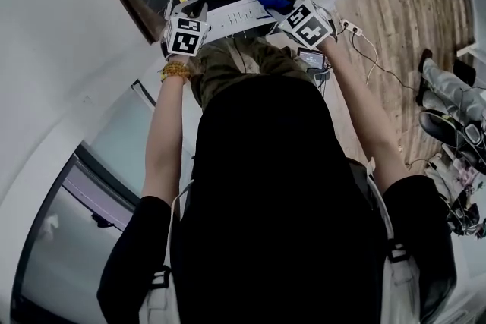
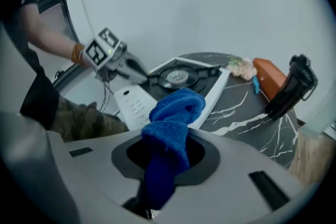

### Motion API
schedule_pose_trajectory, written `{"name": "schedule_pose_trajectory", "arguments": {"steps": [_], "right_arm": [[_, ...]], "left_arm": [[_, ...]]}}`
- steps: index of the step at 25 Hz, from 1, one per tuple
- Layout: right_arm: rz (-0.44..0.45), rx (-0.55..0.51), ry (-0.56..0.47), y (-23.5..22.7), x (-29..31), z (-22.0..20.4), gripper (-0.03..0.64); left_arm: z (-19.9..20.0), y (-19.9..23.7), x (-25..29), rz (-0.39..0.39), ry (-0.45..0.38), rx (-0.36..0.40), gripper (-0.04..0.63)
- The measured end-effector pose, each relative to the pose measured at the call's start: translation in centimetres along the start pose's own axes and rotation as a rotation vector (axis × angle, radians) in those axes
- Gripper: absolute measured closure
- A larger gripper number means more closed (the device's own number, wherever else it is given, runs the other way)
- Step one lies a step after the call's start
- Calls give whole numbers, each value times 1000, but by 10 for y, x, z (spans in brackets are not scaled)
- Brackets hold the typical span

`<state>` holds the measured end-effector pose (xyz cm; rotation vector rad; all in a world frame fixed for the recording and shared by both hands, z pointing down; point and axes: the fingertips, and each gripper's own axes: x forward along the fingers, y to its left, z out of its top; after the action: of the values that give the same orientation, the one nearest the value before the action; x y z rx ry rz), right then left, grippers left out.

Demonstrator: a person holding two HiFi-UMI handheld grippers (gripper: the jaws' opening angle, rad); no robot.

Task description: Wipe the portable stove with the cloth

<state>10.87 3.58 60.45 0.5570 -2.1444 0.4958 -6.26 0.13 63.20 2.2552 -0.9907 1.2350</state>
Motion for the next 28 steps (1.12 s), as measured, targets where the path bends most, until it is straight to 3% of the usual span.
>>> {"name": "schedule_pose_trajectory", "arguments": {"steps": [2,5,8,11,14,17,22,24,28], "right_arm": [[-11,6,77,12,21,-20,545],[-74,123,108,9,30,-17,545],[-111,148,144,10,33,-13,545],[-163,171,154,11,35,-11,545],[-209,235,141,22,43,-4,545],[-251,294,132,41,59,11,545],[-271,335,109,81,98,55,545],[-276,353,102,95,110,67,545],[-271,360,75,124,125,83,545]], "left_arm": [[1,0,2,-32,21,12,558],[2,-2,5,-97,77,43,561],[0,-1,4,-143,119,97,561],[-4,-2,7,-176,146,85,561],[-5,-2,9,-210,228,112,560],[-3,-7,12,-295,284,126,557],[-6,-4,9,-499,306,76,537],[-7,-4,8,-550,320,111,533],[-8,-6,6,-573,299,245,518]]}}
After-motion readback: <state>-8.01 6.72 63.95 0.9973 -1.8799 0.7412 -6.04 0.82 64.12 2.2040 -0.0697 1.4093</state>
